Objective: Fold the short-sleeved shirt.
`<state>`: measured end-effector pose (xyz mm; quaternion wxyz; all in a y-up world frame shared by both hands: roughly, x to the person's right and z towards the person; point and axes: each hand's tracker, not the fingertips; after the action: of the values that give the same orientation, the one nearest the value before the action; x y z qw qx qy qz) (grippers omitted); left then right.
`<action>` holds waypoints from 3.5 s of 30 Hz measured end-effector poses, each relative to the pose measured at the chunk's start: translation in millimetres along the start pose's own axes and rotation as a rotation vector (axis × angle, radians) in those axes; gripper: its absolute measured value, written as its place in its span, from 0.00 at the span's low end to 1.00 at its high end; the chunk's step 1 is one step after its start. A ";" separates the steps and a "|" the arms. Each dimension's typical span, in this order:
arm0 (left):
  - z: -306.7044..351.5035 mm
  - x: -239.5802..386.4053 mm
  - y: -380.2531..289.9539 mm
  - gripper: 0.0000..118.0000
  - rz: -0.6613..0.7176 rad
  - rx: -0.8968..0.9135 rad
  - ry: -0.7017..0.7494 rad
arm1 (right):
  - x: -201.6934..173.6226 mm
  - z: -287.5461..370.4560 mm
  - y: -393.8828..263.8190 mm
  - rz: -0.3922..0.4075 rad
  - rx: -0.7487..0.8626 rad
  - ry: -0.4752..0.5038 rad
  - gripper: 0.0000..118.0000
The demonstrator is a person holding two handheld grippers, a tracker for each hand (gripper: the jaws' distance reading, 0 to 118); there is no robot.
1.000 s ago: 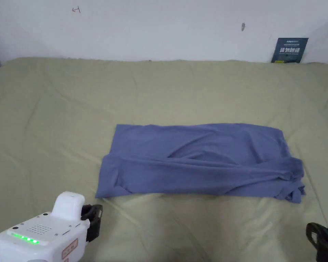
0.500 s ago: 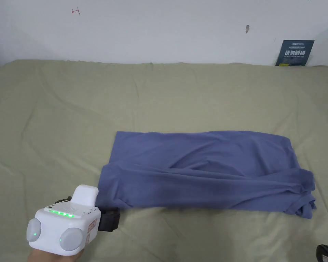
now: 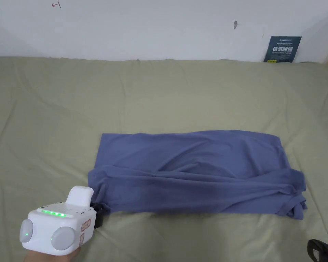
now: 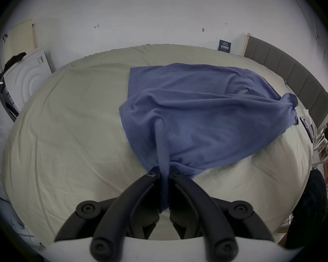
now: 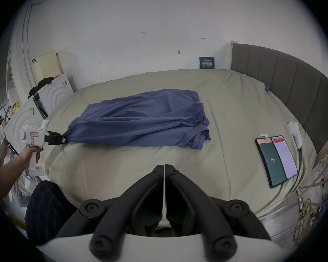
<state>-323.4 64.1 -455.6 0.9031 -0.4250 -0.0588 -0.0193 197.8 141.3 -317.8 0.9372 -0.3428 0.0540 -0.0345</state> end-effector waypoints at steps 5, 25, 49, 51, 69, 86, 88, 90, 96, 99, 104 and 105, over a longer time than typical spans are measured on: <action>20.6 -3.1 6.9 0.04 0.022 0.064 0.007 | 13.9 -17.4 12.5 0.010 -0.014 -0.034 0.03; 34.3 18.7 25.1 0.04 0.008 0.087 0.055 | 83.7 -192.4 42.6 0.088 -0.250 -0.114 0.57; 142.0 15.2 -4.6 0.03 -0.041 0.072 -0.009 | 76.3 -11.4 65.9 0.031 -0.213 0.057 0.09; 134.0 16.7 -24.4 0.03 -0.038 0.031 -0.010 | 76.5 -20.0 42.0 0.026 -0.244 0.049 0.09; 233.2 29.2 -51.2 0.87 0.081 0.512 0.030 | 30.2 75.4 20.7 -0.063 0.250 0.040 1.00; 255.3 78.3 -32.2 0.02 0.031 0.617 0.047 | -67.4 118.0 23.5 0.174 0.463 0.022 0.08; 238.2 71.7 -20.6 0.02 0.043 0.560 0.049 | -65.5 110.3 28.2 0.165 0.441 0.033 0.08; 214.4 61.6 -1.2 0.02 0.050 0.481 0.048 | -63.2 101.7 30.7 0.154 0.421 0.037 0.08; 85.5 12.0 70.6 0.02 0.077 0.234 0.042 | -52.9 66.0 37.4 0.125 0.352 0.036 0.08; 31.0 0.2 105.1 0.02 0.078 0.183 0.044 | -46.6 48.0 40.8 0.112 0.322 0.024 0.08; -58.0 -26.5 135.4 0.95 0.019 0.089 0.092 | -40.9 24.1 49.8 0.099 0.283 0.010 0.08; -68.5 -28.8 137.9 0.96 0.011 0.101 0.113 | -40.1 19.9 51.5 0.100 0.276 0.009 0.08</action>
<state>-334.2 99.0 -608.0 0.9253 -0.3776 -0.0063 -0.0351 162.0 197.3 -332.9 0.9757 -0.2075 0.0702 0.0036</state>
